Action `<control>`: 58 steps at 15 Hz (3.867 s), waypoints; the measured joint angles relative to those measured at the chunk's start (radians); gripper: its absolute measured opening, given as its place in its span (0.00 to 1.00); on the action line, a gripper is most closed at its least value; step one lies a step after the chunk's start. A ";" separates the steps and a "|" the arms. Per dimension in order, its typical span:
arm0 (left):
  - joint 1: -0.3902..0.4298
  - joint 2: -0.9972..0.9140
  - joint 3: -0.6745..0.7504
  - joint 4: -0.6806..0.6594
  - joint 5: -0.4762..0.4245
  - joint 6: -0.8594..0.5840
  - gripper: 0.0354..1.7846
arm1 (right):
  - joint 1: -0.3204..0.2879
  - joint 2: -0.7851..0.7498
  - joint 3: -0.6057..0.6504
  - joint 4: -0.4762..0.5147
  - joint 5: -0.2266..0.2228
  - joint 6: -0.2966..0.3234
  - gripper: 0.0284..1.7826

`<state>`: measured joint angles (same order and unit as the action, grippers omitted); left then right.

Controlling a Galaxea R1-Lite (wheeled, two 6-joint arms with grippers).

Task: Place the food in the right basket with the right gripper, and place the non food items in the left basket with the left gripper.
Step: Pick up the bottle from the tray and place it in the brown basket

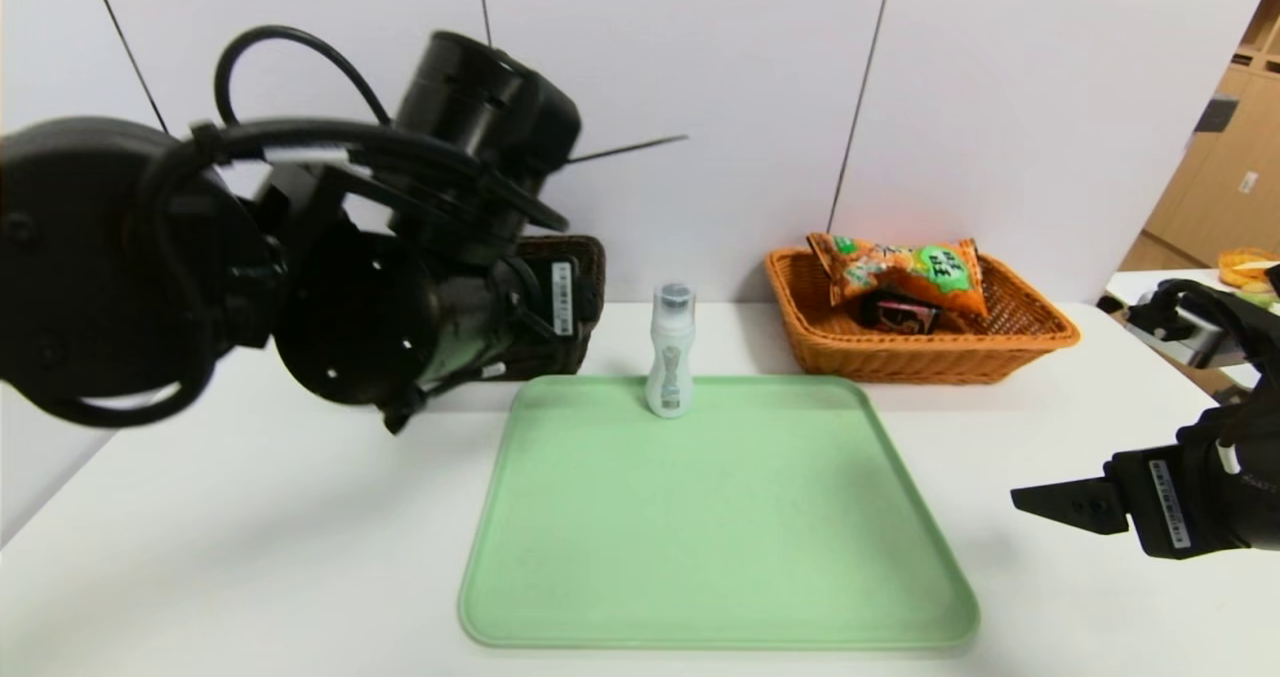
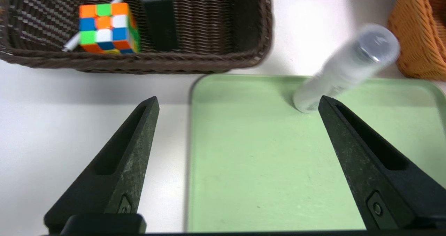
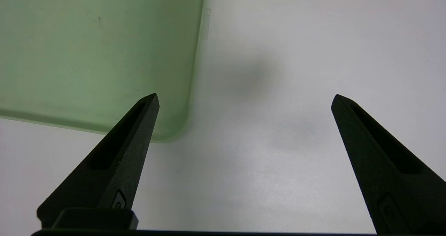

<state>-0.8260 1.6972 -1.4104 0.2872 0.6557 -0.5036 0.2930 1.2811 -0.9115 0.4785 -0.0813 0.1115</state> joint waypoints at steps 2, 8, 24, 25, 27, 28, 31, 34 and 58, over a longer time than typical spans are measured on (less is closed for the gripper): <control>-0.084 0.031 0.093 -0.141 0.067 -0.001 0.92 | 0.000 -0.003 -0.001 -0.001 0.000 0.001 0.96; -0.207 0.199 0.216 -0.431 0.184 0.004 0.94 | 0.000 -0.004 0.012 -0.044 0.000 0.009 0.96; -0.189 0.524 0.127 -0.997 0.299 0.331 0.94 | 0.000 -0.006 0.084 -0.128 0.001 -0.007 0.96; -0.185 0.533 0.123 -1.012 0.300 0.339 0.94 | 0.000 -0.007 0.084 -0.128 0.001 -0.006 0.96; -0.173 0.544 0.119 -1.016 0.299 0.344 0.94 | 0.000 -0.007 0.085 -0.128 0.002 -0.005 0.96; -0.167 0.547 0.118 -1.017 0.299 0.359 0.94 | 0.000 -0.007 0.086 -0.127 0.002 -0.004 0.96; -0.150 0.563 0.100 -1.017 0.299 0.376 0.94 | 0.000 -0.006 0.087 -0.127 0.006 -0.003 0.96; -0.127 0.581 0.057 -1.016 0.299 0.383 0.94 | 0.000 -0.004 0.089 -0.128 0.008 -0.001 0.96; -0.027 0.741 -0.153 -1.016 0.290 0.409 0.94 | 0.000 0.005 0.168 -0.280 0.008 -0.011 0.96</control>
<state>-0.8530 2.4381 -1.5634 -0.7291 0.9462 -0.0947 0.2930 1.2864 -0.7436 0.1981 -0.0736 0.1004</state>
